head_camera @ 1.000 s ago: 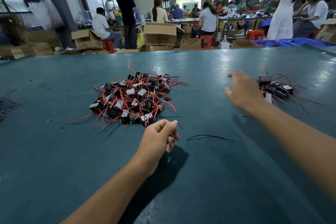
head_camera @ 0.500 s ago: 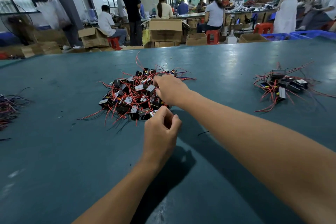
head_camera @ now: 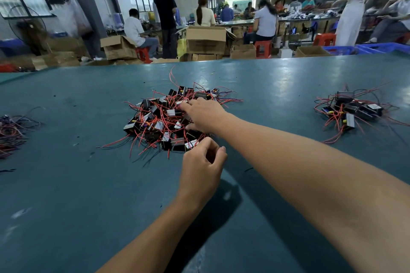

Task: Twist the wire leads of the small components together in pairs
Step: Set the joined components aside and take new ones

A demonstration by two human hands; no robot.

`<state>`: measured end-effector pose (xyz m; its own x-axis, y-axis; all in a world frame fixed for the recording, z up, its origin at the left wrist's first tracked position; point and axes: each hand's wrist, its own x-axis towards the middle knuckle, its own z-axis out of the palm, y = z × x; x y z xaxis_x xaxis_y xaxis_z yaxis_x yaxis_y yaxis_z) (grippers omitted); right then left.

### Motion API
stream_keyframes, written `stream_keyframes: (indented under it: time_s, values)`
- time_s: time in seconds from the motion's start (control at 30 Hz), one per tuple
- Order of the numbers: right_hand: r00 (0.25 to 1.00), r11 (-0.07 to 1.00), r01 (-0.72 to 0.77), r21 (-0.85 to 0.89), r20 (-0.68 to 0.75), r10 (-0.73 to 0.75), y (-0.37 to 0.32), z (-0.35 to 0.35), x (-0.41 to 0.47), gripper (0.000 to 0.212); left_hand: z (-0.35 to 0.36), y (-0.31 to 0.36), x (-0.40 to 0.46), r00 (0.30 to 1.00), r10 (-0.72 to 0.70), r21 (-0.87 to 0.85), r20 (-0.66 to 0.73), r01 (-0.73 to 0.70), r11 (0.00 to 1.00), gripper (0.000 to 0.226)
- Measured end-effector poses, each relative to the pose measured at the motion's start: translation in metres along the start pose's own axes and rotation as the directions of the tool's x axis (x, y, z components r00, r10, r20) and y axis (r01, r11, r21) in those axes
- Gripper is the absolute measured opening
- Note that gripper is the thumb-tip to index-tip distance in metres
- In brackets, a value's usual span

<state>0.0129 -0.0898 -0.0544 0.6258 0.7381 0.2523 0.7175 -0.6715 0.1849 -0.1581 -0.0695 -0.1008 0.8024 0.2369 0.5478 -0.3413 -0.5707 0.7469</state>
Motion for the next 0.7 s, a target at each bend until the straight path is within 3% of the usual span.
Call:
stream_keyframes:
  time_s: [0.13, 0.23, 0.33, 0.5, 0.57, 0.63, 0.7]
  values:
    - [0.988, 0.998, 0.051, -0.032, -0.142, -0.055, -0.006, 0.000, 0.000, 0.033, 0.000, -0.003, 0.002, 1.000, 0.007, 0.026, 0.003, -0.007, 1.000, 0.029]
    - [0.944, 0.981, -0.037, 0.190, -0.315, 0.096, -0.003, -0.012, -0.004, 0.031, -0.001, -0.005, 0.002, 1.000, 0.010, 0.013, 0.002, -0.010, 1.000, 0.028]
    - [0.887, 0.895, -0.105, 0.434, -0.367, 0.282, 0.004, -0.040, -0.014, 0.027, 0.001, -0.006, 0.003, 1.000, -0.002, -0.005, 0.009, 0.002, 1.000, 0.028]
    - [0.821, 0.807, -0.041, 0.589, -0.441, 0.364, 0.019, -0.077, -0.052, 0.019, 0.000, -0.007, 0.005, 0.982, -0.151, -0.181, 0.113, 0.170, 0.969, 0.029]
    - [0.795, 0.836, 0.012, 0.548, -0.513, 0.325, 0.017, -0.085, -0.079, 0.018, 0.000, -0.001, 0.006, 0.926, -0.303, -0.380, 0.223, 0.369, 0.848, 0.025]
    - [0.788, 0.897, 0.061, 0.438, -0.573, 0.226, 0.008, -0.088, -0.114, 0.019, 0.000, 0.008, 0.008, 0.790, -0.428, -0.569, 0.439, 0.614, 0.548, 0.022]
    - [0.814, 0.949, 0.098, 0.300, -0.572, 0.097, -0.002, -0.082, -0.153, 0.015, -0.002, 0.013, 0.007, 0.684, -0.383, -0.602, 0.621, 0.729, 0.327, 0.038]
